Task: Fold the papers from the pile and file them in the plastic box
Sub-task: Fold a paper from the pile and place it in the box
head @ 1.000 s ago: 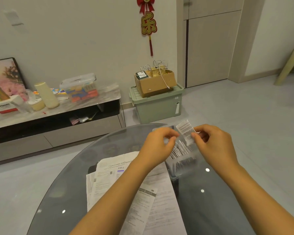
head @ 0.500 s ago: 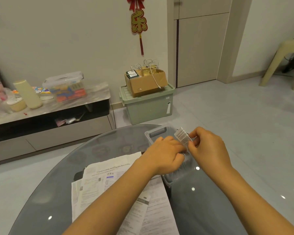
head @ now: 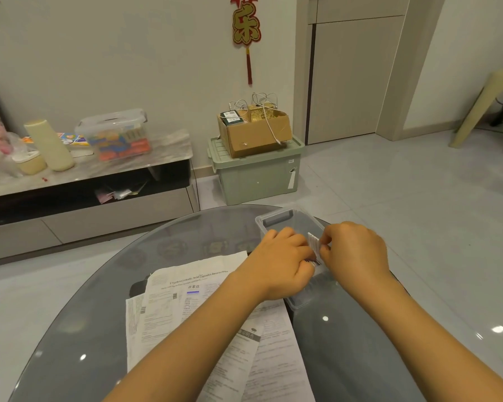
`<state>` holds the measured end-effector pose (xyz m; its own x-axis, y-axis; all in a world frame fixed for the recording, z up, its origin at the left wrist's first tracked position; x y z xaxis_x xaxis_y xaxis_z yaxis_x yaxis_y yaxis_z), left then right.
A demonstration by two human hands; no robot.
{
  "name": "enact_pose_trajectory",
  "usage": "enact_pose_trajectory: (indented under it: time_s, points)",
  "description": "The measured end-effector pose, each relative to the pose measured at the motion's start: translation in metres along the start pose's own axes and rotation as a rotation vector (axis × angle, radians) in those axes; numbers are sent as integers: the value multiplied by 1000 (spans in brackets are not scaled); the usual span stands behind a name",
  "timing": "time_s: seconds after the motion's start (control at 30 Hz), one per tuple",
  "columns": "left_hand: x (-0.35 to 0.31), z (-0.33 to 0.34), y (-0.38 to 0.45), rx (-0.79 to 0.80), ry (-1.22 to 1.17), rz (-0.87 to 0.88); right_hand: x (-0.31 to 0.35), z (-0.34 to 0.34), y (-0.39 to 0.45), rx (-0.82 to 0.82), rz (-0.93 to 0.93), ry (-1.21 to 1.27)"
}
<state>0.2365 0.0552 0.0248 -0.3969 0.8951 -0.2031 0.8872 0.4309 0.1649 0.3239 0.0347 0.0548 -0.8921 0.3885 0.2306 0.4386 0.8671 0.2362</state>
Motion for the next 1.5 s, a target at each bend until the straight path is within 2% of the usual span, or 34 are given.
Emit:
enact_pose_trajectory:
  time_s: [0.1, 0.17, 0.3, 0.57, 0.73, 0.8, 0.93, 1.03, 1.17, 1.37, 1.5]
  points:
    - [0, -1, -1, -44, -46, -10, 3, 1, 3, 24, 2, -151]
    - [1, -3, -2, -72, -69, -27, -2, 5, 7, 84, 20, -159]
    - [0, -2, -1, -57, -73, -30, -13, 17, 14, 242, 87, 22]
    - [-4, 7, 6, 92, 63, -5, -18, 19, 15, 278, 46, 220]
    - [-2, 10, 9, 156, 81, -66, -24, 18, 12, 297, 66, 329]
    - [-3, 9, 7, 117, 63, -63, -24, 17, 11, 283, 62, 344]
    - [-3, -4, -6, -61, -53, -103, -21, 10, 6, 226, 51, 400]
    - [-5, -19, -23, -184, -63, -142, -13, 1, -2, 174, -2, 444]
    - [-14, -29, -56, -213, -55, -212, 0, -6, -19, 173, -76, 521]
    - [-21, -21, -126, -59, -69, -453, 29, -2, -53, 234, -223, 513]
    - [-18, -13, -169, -34, -79, -523, 47, 6, -72, 299, -327, 467]
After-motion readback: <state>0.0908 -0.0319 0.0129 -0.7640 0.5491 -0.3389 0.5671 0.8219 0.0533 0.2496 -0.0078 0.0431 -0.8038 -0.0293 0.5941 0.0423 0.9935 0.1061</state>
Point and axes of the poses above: each hand's wrist, its own y-axis towards the middle knuckle, its own z-axis out of the palm, x = y × z, the point moved 9 cm from there along y, towards the middle knuckle, and after that the axes turned 9 degrees about z, right-handed, at the moved point
